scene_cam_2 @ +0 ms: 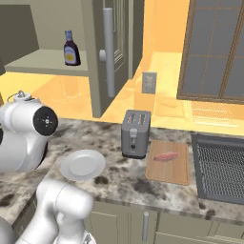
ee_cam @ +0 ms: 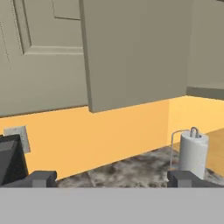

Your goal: Pick the steak from the plate and place it on the cutting board. Then pick the condiment bottle from the cabinet and place it next to the cutting board.

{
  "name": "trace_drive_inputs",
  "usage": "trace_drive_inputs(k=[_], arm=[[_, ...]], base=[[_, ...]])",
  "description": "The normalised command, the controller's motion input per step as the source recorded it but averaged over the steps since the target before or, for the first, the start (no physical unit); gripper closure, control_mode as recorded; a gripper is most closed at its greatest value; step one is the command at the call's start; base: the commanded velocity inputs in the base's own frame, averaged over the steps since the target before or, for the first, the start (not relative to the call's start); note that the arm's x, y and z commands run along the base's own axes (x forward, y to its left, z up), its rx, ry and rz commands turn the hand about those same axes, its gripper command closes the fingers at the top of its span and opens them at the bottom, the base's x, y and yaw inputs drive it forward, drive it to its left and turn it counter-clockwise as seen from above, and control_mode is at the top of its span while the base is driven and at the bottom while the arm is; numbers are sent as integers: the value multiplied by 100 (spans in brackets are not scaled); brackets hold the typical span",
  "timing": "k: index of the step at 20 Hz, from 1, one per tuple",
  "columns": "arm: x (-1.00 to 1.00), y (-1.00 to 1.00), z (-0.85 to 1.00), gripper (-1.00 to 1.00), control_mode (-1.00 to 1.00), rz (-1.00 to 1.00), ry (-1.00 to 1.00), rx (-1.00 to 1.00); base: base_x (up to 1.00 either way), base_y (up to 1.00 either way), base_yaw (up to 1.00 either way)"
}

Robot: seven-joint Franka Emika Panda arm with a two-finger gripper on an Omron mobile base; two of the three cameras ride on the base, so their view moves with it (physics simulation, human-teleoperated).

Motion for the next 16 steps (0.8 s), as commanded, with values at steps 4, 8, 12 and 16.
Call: trace_drive_inputs(k=[4, 8, 12, 16], arm=[[35, 50, -30, -100, -100, -16, -3, 15], [14, 34, 22, -100, -100, -23, -14, 19], [21, 13, 45, -100, -100, -26, -22, 18], [6, 0, 51, -100, -100, -23, -22, 12]], base=[[0, 0, 0], [0, 0, 0], [0, 0, 0], [0, 0, 0]])
